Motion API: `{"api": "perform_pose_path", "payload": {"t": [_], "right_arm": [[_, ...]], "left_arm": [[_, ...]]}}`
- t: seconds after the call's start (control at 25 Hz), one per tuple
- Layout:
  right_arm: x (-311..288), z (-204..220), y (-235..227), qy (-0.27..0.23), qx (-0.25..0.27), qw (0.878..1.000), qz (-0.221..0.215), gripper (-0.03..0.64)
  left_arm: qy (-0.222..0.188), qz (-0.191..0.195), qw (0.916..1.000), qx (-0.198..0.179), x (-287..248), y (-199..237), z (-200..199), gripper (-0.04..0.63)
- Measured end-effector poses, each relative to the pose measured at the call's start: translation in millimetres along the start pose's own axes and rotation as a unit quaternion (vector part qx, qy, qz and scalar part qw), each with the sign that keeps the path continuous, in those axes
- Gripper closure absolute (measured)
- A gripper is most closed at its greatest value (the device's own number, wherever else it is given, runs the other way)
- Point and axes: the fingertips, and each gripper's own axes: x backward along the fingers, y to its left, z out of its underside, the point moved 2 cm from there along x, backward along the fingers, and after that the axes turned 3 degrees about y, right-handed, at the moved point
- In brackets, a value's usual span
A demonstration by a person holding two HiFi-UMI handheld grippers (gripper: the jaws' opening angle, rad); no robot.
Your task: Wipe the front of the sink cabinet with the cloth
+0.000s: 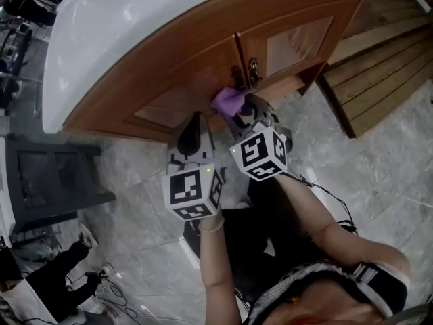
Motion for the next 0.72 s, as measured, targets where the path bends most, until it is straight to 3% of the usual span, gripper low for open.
{"api": "perform_pose_path", "payload": {"t": [0.28,0.56,0.72], "right_arm": [[-5.9,-1.4,-0.3,-0.018,-0.004,1.0,-0.011,0.442],[24.3,-14.4,-3.3,-0.008,0.009,0.999,-0.041,0.442],[64.3,-54.0,-33.8,-0.003,0.018,1.0,-0.002,0.442]], "left_arm": [[-0.038,-0.031,0.9988,-0.006,4.3,16.5,9.0,0.595],[-0.036,0.022,0.999,0.014,-17.1,13.4,19.4,0.595],[-0.033,0.064,0.9974,-0.002,-16.5,-4.6,-5.8,0.594]]}}
